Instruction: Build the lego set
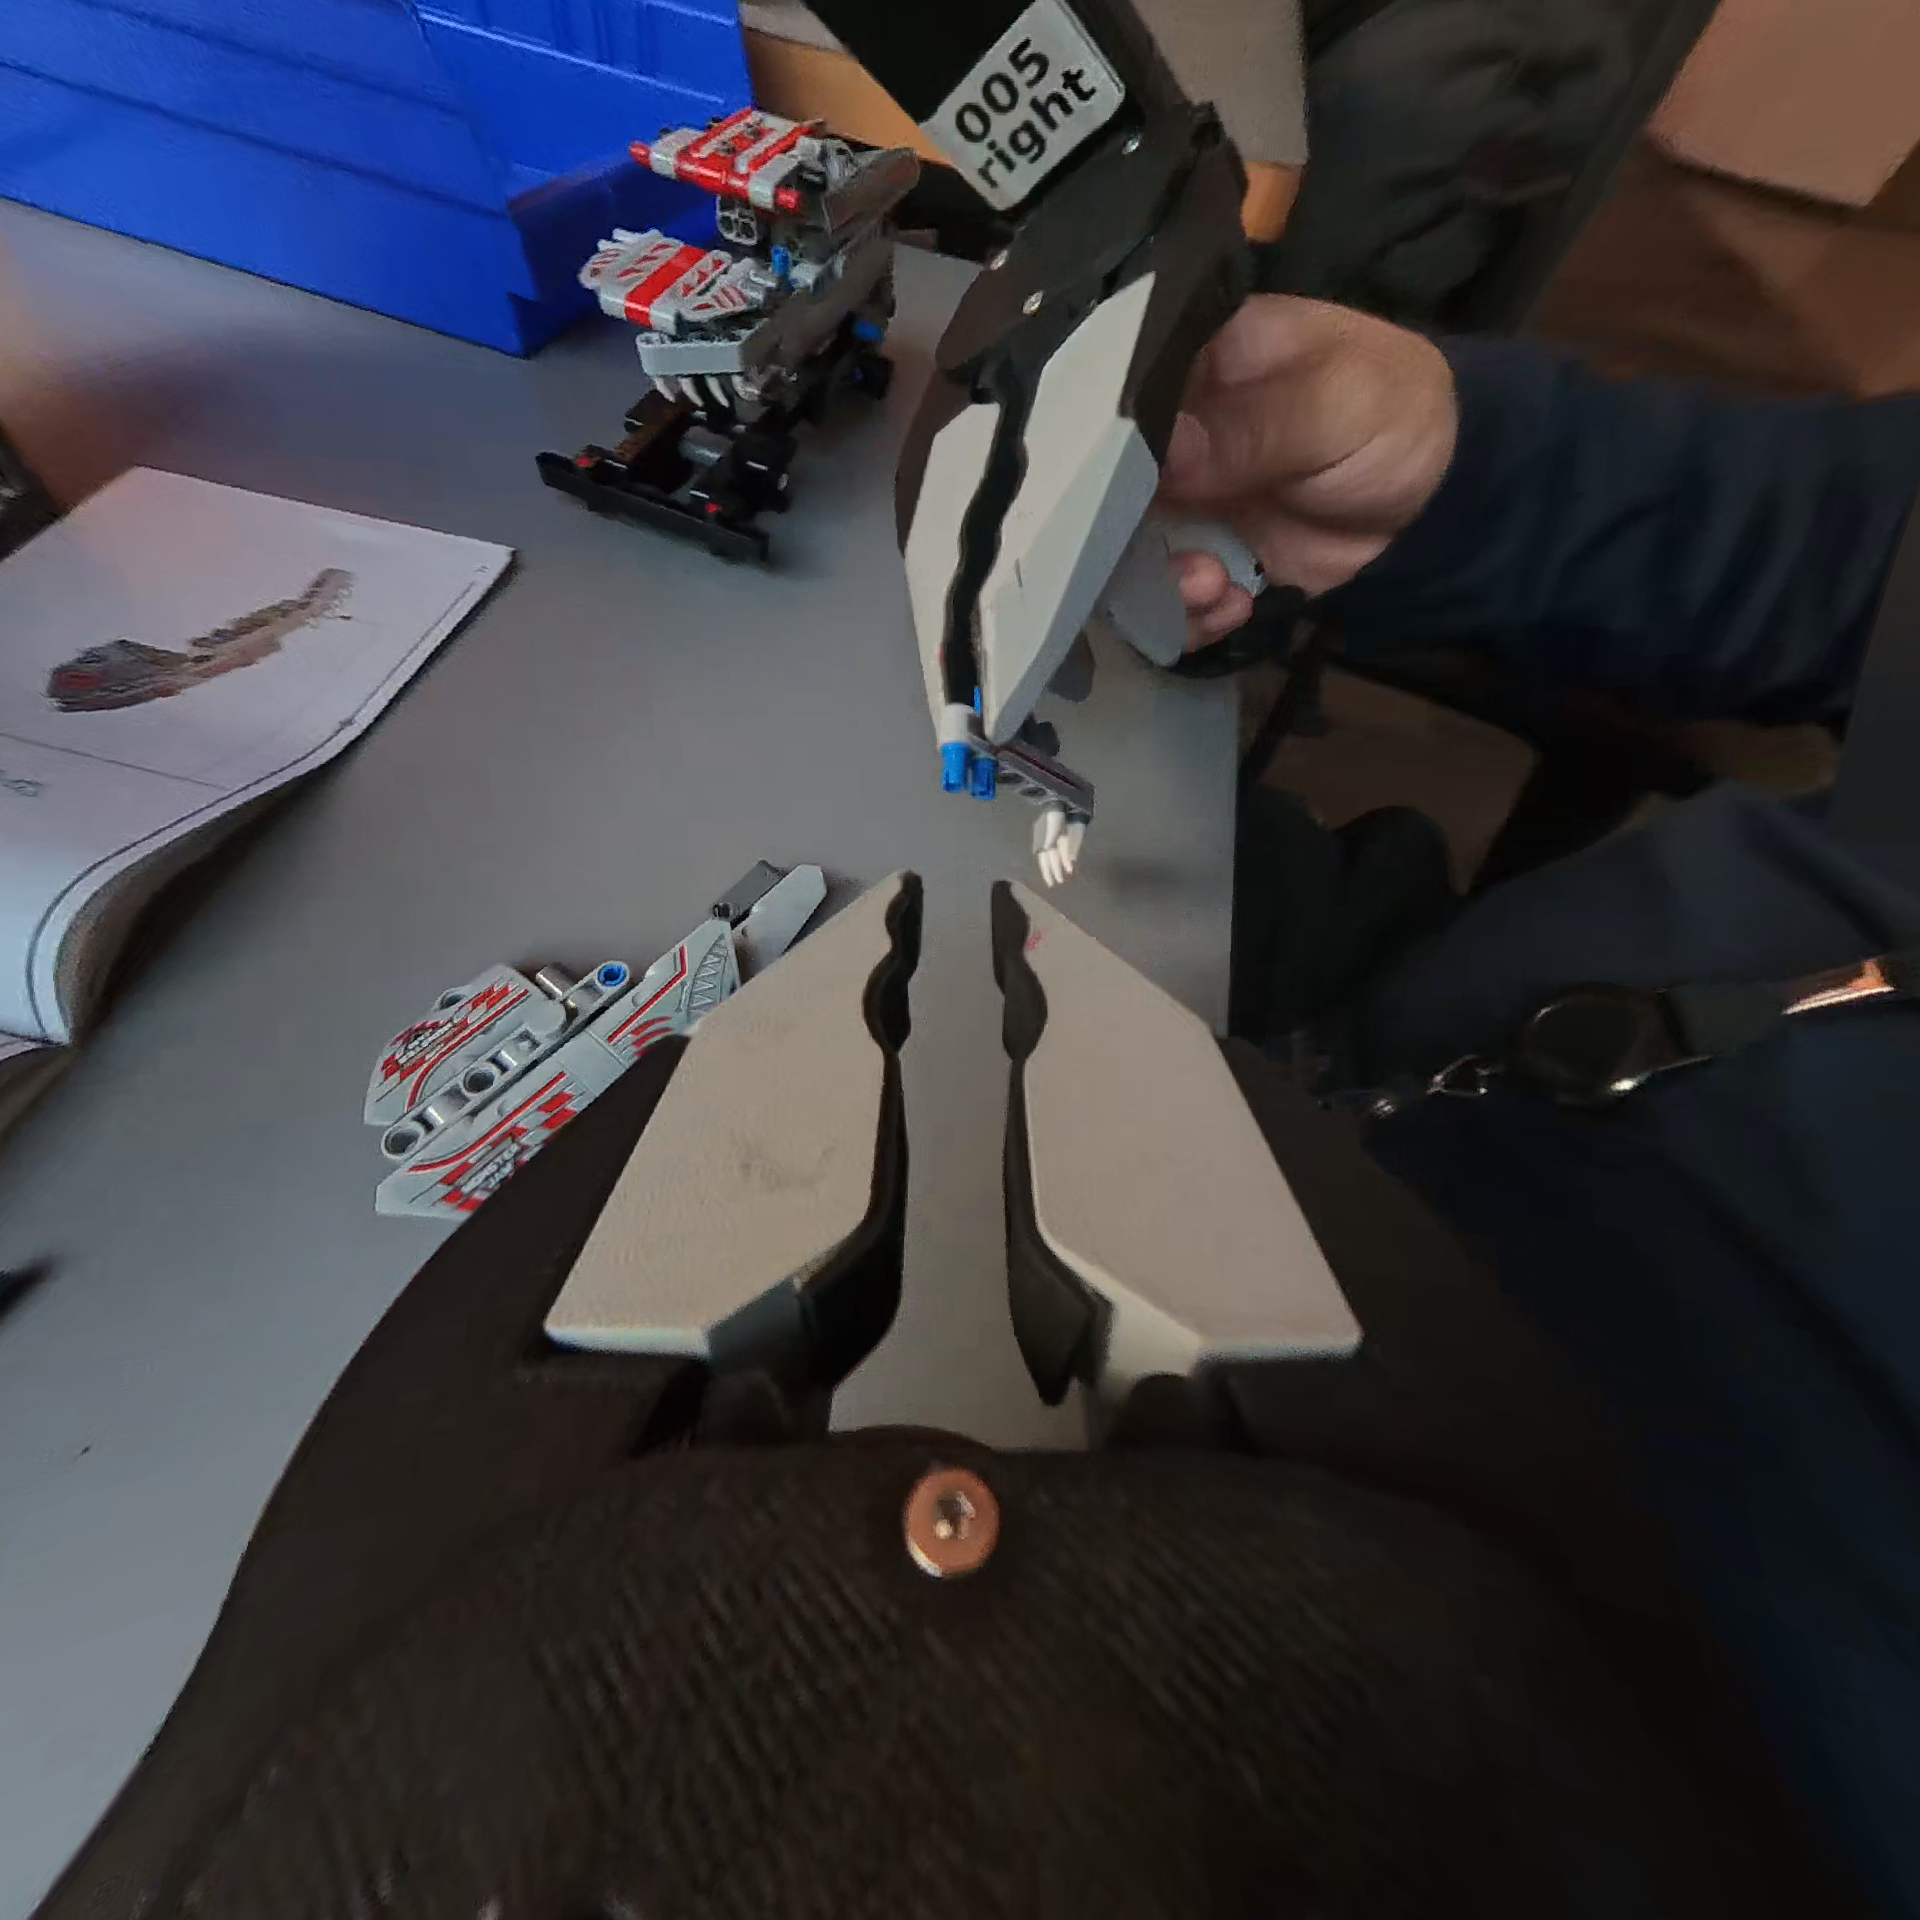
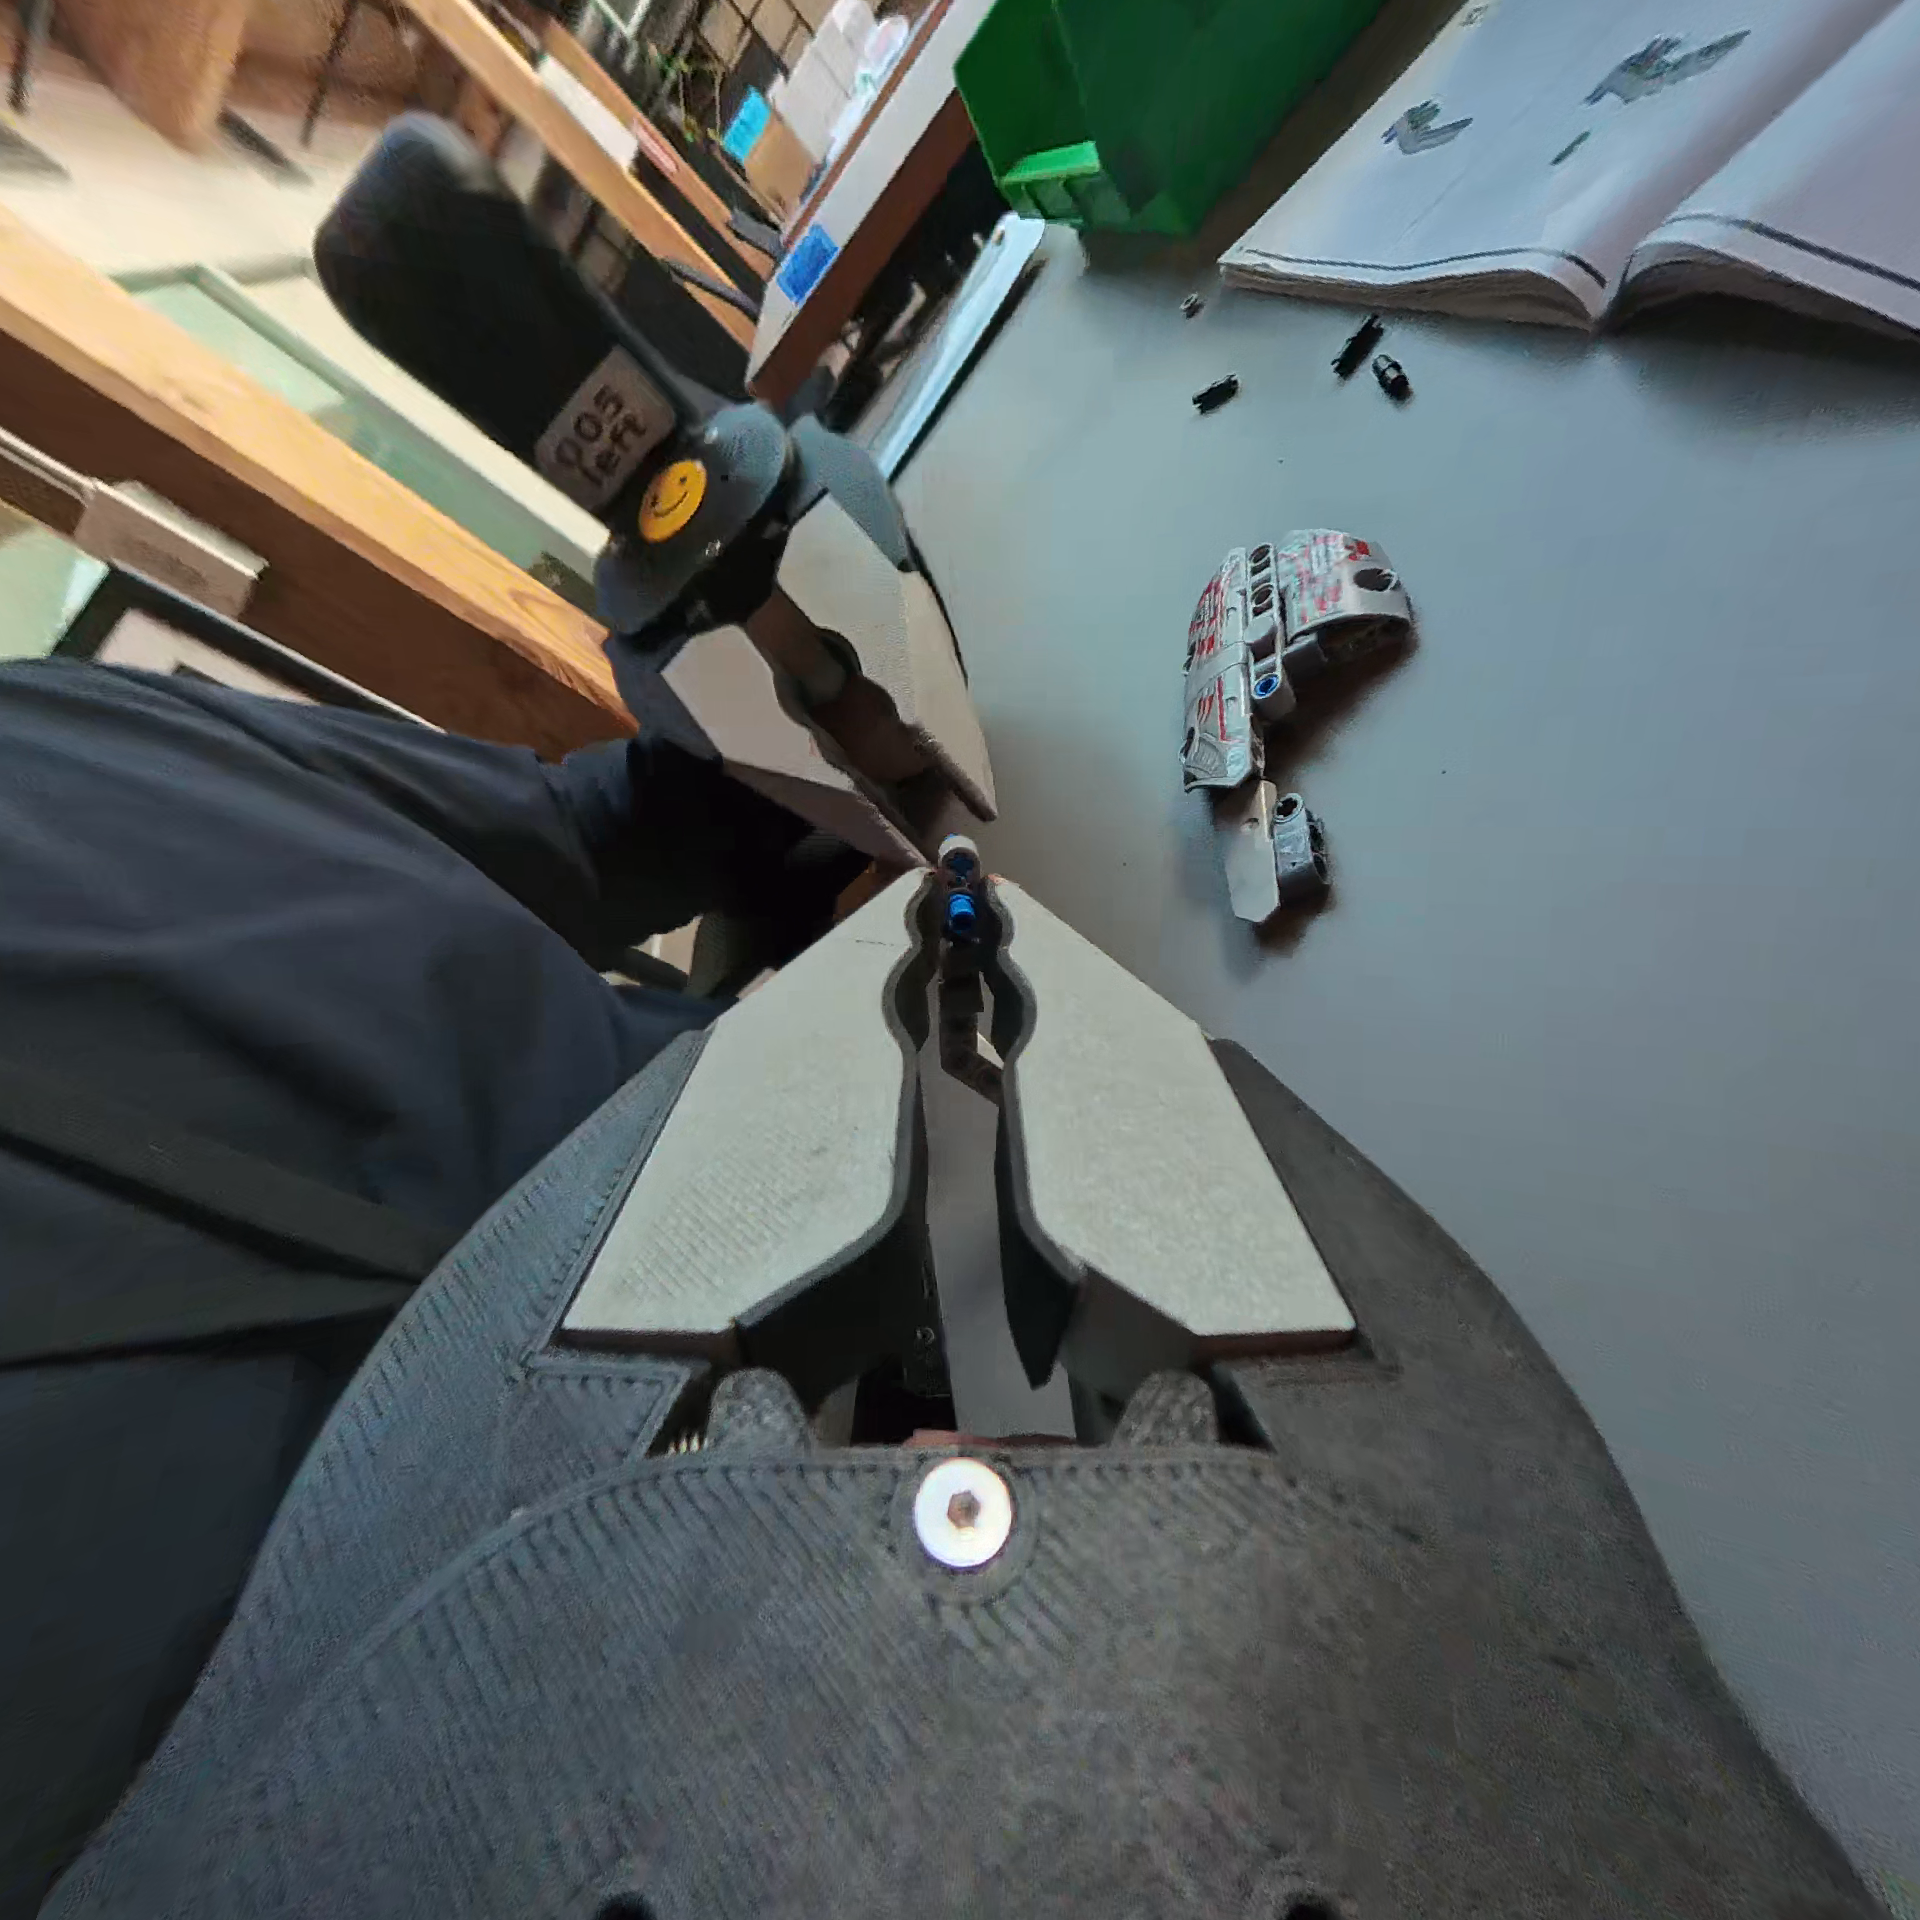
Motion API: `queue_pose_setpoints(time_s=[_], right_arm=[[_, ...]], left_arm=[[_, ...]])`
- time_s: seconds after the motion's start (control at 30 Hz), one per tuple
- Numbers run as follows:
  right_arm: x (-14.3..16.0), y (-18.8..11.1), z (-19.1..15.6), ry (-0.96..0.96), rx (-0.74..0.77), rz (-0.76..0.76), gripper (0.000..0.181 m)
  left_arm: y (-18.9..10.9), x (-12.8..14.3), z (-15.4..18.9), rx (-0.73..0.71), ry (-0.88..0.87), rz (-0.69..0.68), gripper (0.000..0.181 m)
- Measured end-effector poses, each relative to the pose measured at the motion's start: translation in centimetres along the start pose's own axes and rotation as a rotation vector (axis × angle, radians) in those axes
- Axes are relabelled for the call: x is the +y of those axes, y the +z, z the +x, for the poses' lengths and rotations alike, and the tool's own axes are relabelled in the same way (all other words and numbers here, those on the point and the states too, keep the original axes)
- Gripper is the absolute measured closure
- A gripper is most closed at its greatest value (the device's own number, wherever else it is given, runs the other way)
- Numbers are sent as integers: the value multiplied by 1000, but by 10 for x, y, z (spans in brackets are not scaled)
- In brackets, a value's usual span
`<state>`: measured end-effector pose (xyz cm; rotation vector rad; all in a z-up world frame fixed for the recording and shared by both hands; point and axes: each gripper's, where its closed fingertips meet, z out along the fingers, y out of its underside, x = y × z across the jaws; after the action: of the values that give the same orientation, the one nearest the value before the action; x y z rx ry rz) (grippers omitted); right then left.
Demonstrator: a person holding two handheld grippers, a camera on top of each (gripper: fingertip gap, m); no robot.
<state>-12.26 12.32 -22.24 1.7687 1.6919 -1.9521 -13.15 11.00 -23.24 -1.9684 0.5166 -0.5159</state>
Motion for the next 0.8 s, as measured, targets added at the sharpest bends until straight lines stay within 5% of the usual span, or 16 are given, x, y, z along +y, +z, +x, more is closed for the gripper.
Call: queue_pose_setpoints(time_s=[0.27, 0.6, 0.8], right_arm=[[2, 5, -7, 46, -104, 4, 177], [6, 7, -15, 8, -142, 2, 177], [5, 3, -33, -252, -157, 26, 177]], left_arm=[[-7, -16, -6, -125, 39, 105, 173], [2, -19, 14, 190, -229, 116, 179], [-3, -26, 30, 312, -270, 150, 179]])
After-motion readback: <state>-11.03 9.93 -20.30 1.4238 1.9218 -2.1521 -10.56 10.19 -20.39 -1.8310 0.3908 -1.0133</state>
